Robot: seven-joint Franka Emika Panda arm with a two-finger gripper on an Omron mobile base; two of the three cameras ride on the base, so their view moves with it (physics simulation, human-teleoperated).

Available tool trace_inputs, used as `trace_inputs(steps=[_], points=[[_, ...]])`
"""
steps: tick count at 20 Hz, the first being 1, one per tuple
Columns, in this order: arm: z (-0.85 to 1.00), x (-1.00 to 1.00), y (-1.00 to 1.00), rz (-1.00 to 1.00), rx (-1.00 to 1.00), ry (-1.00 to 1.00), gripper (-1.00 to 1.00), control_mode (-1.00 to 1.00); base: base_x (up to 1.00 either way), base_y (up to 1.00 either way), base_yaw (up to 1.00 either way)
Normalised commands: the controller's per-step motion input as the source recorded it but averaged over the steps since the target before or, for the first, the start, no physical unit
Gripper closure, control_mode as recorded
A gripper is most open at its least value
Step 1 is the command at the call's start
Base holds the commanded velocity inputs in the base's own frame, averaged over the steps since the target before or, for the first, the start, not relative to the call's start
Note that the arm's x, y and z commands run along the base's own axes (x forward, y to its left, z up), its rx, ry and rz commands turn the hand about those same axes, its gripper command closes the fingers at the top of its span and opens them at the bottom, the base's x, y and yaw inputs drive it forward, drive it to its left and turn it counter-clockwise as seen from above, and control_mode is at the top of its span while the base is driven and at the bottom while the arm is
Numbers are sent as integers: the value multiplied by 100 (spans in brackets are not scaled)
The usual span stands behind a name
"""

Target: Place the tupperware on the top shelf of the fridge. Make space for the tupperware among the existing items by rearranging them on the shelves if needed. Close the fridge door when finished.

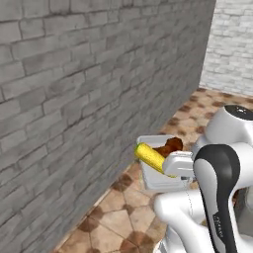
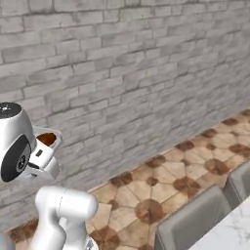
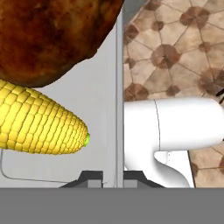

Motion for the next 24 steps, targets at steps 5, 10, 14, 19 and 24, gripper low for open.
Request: trace_inputs(steps=[5, 10, 14, 19, 24], points=[[0, 0, 0, 0, 0, 0, 100, 100, 78, 0, -63], [0, 0, 0, 0, 0, 0, 100, 100, 90, 0, -59], [0, 0, 0, 0, 0, 0, 100, 100, 100, 0, -52], [0, 0, 0, 0, 0, 0, 100, 100, 100, -1, -42], [0, 0, 0, 0, 0, 0, 100, 100, 100, 0, -30]])
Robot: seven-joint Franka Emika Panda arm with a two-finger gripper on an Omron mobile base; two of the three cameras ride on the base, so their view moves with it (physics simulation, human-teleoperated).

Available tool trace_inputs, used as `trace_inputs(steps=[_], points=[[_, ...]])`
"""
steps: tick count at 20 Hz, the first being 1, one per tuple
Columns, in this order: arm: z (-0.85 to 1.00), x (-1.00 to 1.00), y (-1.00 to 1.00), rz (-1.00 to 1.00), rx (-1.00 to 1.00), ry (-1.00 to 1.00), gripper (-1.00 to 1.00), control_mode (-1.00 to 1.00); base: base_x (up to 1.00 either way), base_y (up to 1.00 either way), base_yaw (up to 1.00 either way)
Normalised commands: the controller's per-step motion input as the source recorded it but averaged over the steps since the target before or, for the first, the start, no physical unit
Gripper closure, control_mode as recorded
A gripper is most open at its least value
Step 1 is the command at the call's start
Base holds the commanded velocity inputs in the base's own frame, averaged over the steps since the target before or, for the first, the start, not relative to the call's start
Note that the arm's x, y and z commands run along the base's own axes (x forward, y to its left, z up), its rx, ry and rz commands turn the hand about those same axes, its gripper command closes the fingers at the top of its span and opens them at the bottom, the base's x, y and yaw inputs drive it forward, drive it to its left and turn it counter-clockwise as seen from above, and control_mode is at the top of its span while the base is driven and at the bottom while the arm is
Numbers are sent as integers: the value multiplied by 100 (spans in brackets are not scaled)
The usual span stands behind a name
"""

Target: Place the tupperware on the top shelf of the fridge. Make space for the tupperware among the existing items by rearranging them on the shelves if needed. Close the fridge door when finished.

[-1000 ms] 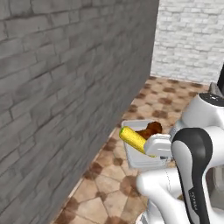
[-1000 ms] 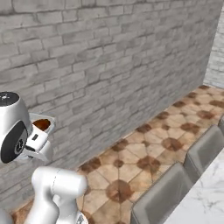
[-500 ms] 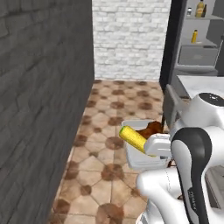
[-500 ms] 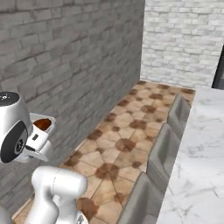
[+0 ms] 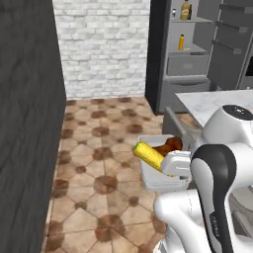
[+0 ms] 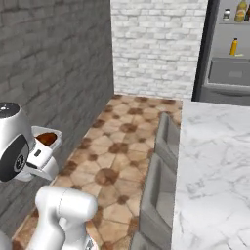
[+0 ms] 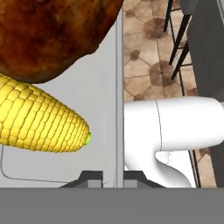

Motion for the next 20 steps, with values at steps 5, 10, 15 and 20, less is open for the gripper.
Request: trace_inputs(steps=[5, 10, 15, 20], points=[[0, 0, 0, 0, 0, 0, 100, 100, 100, 0, -22], [0, 0, 0, 0, 0, 0, 100, 100, 100, 0, -15], [0, 0, 0, 0, 0, 0, 100, 100, 100, 0, -10], [0, 0, 0, 0, 0, 0, 100, 100, 100, 0, -5]])
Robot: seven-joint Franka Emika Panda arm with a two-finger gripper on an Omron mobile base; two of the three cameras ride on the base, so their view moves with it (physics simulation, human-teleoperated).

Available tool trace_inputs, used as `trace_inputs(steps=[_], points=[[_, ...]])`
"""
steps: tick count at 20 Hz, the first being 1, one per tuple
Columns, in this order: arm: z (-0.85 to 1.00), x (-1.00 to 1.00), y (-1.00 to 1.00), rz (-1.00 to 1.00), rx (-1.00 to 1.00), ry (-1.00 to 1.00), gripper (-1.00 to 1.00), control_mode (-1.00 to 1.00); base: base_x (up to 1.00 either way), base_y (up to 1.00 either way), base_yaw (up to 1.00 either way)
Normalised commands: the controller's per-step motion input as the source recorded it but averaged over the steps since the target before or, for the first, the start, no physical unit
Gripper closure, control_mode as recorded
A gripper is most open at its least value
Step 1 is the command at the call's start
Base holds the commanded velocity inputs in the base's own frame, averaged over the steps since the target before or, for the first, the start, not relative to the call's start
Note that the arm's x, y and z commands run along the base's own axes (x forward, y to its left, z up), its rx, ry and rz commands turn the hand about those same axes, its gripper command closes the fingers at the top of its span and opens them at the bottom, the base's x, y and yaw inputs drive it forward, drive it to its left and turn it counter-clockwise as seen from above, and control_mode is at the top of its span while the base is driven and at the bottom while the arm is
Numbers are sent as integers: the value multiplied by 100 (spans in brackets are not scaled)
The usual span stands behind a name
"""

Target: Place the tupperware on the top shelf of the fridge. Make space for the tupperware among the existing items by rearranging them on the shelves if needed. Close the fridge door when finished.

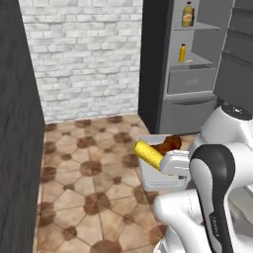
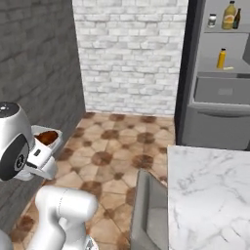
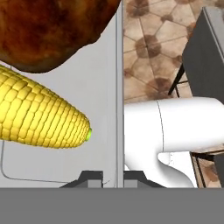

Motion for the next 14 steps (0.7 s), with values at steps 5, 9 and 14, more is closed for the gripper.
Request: trace_inputs(steps=[5, 9, 14], points=[[0, 0, 0, 0, 0, 0, 100, 100, 100, 0, -5], [0, 0, 0, 0, 0, 0, 100, 100, 100, 0, -5], [0, 0, 0, 0, 0, 0, 100, 100, 100, 0, -5]])
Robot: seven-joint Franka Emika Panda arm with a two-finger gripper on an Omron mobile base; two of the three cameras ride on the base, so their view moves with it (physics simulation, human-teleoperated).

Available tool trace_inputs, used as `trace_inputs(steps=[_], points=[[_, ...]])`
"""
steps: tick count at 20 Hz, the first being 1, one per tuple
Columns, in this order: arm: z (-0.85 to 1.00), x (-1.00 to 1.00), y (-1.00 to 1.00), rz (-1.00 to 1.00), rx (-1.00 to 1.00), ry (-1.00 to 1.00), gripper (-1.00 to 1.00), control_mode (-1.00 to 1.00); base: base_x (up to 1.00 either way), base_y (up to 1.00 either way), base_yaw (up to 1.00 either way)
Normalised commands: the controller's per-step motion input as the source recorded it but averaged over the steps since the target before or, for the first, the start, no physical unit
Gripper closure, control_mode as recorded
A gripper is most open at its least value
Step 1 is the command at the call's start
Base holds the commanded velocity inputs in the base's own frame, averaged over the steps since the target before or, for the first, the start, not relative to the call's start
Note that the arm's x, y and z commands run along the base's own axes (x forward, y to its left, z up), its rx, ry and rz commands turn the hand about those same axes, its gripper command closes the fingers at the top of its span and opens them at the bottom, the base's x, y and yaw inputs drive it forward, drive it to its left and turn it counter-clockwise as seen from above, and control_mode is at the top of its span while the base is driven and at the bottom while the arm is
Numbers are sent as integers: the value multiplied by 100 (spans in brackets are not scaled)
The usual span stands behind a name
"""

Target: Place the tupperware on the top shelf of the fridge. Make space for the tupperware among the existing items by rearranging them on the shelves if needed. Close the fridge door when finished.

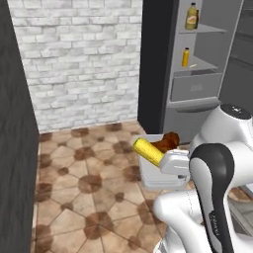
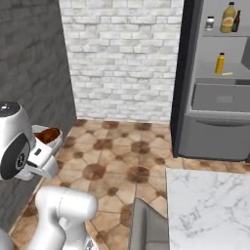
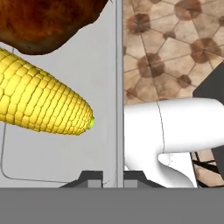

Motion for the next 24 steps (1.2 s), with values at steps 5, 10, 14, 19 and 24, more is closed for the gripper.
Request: trace_inputs(steps=[5, 10, 14, 19, 24], points=[[0, 0, 0, 0, 0, 0, 100, 100, 82, 48, 20], [0, 0, 0, 0, 0, 0, 100, 100, 100, -4, 0], [0, 0, 0, 0, 0, 0, 100, 100, 100, -19, -1], [0, 0, 0, 0, 0, 0, 100, 100, 100, -27, -4], [0, 0, 0, 0, 0, 0, 100, 100, 100, -51, -14]])
